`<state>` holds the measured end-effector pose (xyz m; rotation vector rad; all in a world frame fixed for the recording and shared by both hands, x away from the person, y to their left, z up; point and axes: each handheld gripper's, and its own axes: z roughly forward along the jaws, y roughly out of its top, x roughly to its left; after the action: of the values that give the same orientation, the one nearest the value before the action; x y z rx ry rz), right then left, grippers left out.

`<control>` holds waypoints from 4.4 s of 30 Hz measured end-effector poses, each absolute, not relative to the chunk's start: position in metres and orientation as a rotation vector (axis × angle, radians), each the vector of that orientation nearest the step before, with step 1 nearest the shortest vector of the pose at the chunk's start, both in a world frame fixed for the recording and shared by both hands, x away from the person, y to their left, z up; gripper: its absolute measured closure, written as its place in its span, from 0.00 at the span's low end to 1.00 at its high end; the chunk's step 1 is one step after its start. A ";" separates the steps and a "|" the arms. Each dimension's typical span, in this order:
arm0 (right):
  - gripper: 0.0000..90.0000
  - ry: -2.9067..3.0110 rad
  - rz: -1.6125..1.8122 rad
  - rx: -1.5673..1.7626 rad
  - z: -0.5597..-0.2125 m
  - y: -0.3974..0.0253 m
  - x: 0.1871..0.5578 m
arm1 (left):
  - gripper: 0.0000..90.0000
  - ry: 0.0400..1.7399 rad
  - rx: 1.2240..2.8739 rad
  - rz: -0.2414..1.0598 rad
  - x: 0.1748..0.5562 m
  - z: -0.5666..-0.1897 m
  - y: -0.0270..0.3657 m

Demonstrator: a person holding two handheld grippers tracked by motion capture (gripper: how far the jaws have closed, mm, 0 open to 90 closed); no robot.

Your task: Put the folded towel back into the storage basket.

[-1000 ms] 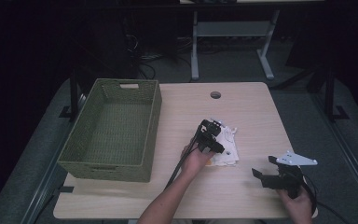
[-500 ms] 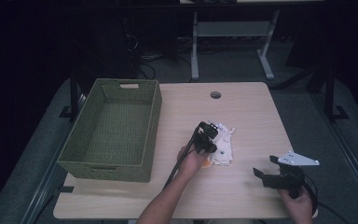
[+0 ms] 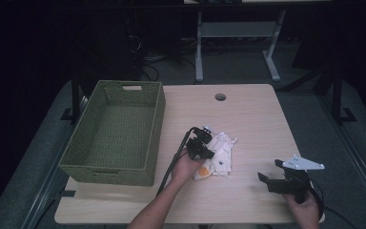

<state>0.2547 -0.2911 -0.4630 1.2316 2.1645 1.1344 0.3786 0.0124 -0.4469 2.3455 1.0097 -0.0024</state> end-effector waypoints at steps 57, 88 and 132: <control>0.16 2.129 1.152 1.256 -0.462 -0.295 0.252 | 0.90 0.869 1.797 -0.363 0.356 -0.345 0.125; 0.16 2.142 1.137 1.235 -0.461 -0.293 0.252 | 0.90 0.862 1.748 -0.312 0.351 -0.313 0.171; 0.16 2.150 1.126 1.238 -0.461 -0.291 0.254 | 0.90 1.023 1.664 -0.209 0.355 -0.311 0.272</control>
<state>0.2542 -0.2910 -0.4606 1.2381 2.1500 1.1262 0.3550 0.2718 -0.3112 1.6643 1.0230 -0.2090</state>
